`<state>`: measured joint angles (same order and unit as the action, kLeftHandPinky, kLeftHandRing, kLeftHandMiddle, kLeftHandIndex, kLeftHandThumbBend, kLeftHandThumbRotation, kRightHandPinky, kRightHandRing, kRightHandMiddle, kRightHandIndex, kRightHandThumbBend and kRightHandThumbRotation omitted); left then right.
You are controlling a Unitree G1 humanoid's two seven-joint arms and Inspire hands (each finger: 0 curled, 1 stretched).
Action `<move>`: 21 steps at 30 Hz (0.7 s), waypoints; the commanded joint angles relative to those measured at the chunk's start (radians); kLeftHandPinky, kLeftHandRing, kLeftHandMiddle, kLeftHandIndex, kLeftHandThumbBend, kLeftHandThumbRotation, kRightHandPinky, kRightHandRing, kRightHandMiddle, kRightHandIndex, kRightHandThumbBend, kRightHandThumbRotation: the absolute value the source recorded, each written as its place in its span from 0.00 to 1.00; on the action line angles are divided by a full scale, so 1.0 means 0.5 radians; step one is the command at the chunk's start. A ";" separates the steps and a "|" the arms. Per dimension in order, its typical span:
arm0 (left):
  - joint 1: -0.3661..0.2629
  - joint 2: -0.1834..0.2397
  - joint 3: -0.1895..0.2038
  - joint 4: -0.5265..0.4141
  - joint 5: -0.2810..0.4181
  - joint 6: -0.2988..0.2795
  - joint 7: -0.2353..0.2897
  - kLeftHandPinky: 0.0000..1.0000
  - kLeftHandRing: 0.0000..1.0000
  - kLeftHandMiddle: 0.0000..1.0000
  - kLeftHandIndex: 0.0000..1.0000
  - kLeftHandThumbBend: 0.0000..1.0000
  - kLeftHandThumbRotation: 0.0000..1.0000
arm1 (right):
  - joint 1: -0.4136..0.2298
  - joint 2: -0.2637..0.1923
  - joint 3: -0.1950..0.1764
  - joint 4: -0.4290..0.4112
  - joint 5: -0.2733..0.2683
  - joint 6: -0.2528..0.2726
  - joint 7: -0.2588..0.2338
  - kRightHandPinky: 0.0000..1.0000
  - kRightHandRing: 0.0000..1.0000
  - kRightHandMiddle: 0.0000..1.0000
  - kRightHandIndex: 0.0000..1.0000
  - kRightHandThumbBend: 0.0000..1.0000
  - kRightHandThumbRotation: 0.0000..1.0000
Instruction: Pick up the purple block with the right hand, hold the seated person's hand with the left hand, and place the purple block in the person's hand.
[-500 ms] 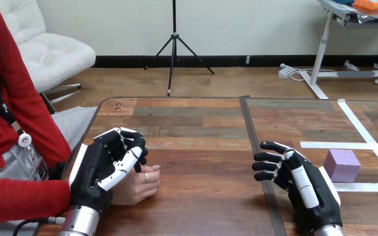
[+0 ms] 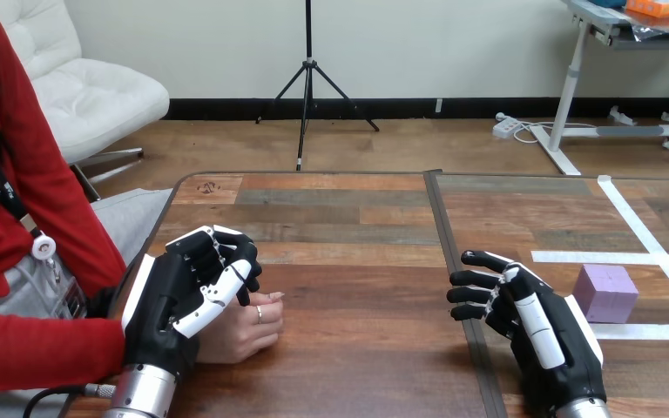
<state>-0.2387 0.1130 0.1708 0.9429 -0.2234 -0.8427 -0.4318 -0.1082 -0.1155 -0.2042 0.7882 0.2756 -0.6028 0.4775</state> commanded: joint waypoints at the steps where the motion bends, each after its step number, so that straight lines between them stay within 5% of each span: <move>1: -0.123 -0.007 -0.005 -0.074 0.007 -0.010 -0.003 0.23 0.34 0.40 0.44 0.36 0.25 | -0.084 0.000 -0.002 -0.112 -0.002 -0.048 -0.010 0.55 0.62 0.65 0.69 0.80 0.75; 7: -0.126 -0.006 -0.005 -0.075 0.002 -0.002 -0.010 0.23 0.34 0.40 0.43 0.37 0.25 | -0.109 -0.006 0.000 -0.082 -0.015 -0.076 -0.011 0.56 0.63 0.66 0.70 0.77 0.75; 21: -0.145 -0.004 -0.003 -0.047 0.000 -0.009 -0.022 0.22 0.33 0.40 0.43 0.39 0.25 | -0.282 -0.100 0.012 0.008 -0.121 0.043 -0.096 0.64 0.71 0.73 0.73 0.79 0.73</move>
<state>-0.2388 0.1129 0.1711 0.9427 -0.2240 -0.8406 -0.4328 -0.1222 -0.1234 -0.2039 0.7926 0.2395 -0.5915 0.4509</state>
